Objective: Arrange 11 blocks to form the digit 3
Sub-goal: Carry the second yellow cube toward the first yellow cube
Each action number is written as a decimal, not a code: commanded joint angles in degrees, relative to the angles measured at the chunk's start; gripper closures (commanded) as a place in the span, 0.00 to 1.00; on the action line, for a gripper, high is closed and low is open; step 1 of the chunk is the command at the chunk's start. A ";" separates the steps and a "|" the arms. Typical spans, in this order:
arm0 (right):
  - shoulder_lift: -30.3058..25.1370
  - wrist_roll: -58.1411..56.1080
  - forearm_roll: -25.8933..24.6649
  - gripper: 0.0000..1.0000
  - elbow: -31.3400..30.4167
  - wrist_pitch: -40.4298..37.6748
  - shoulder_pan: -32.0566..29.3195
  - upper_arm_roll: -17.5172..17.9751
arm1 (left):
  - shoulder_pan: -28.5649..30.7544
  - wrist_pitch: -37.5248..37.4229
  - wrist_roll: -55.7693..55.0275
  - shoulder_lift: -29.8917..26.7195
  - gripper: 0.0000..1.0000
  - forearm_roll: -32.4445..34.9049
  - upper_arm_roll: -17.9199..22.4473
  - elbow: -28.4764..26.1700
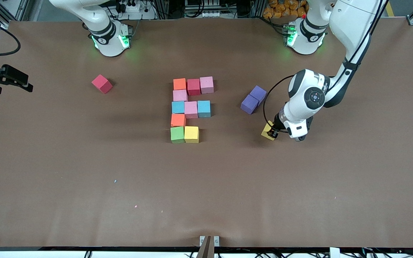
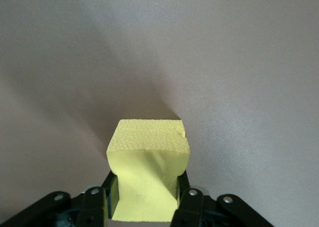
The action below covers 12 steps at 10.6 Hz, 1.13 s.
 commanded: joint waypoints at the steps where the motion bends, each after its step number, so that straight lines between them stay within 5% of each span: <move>1: 0.27 -0.66 0.69 0.00 1.88 -0.95 0.09 0.00 | -0.01 -0.06 -2.77 -0.38 0.83 -1.22 -0.24 1.59; 12: 1.15 -0.75 -0.19 0.00 2.58 -0.33 1.76 1.06 | -9.32 -8.42 -26.59 8.84 0.83 -1.48 -0.59 23.03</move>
